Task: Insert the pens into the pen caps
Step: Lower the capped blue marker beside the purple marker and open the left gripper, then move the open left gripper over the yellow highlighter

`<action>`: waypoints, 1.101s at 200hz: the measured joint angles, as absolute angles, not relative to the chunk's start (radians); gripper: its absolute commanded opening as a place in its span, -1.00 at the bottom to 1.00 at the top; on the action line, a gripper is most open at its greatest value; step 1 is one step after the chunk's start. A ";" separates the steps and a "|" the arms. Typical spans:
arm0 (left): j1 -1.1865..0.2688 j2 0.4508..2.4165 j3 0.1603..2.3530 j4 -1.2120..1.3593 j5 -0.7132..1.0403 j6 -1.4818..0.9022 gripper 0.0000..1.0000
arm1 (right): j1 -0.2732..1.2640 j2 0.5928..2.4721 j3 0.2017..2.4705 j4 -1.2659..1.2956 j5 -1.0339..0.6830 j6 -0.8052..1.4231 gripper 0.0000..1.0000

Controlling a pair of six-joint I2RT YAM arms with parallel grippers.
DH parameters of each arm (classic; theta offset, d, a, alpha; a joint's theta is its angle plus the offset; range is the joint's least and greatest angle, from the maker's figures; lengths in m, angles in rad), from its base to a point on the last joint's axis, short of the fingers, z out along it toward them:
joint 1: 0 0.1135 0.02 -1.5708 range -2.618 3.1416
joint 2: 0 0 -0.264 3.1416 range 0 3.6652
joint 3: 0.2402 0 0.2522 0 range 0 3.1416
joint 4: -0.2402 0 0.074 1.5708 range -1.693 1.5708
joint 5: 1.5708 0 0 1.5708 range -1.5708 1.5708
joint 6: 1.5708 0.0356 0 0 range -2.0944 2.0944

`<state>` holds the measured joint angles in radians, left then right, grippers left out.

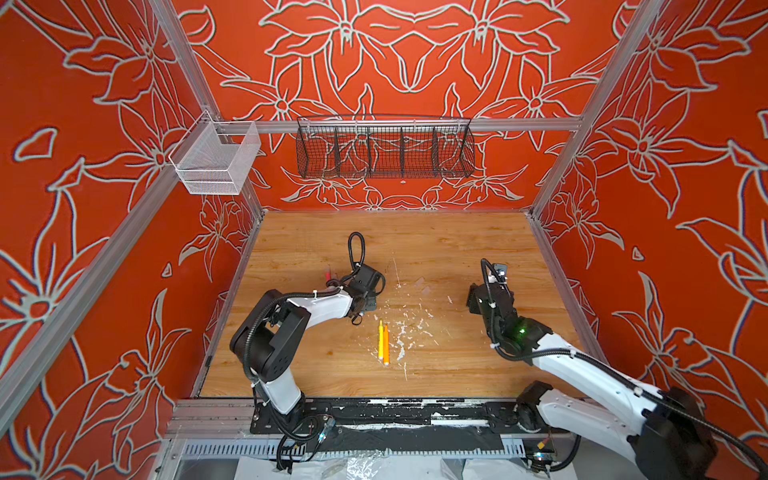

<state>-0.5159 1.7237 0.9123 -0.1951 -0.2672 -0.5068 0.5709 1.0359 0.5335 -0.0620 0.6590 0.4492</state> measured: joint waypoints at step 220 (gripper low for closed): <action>-0.602 1.023 0.722 -0.521 -0.099 -0.569 0.15 | 0.542 1.005 0.443 0.119 0.811 0.355 0.33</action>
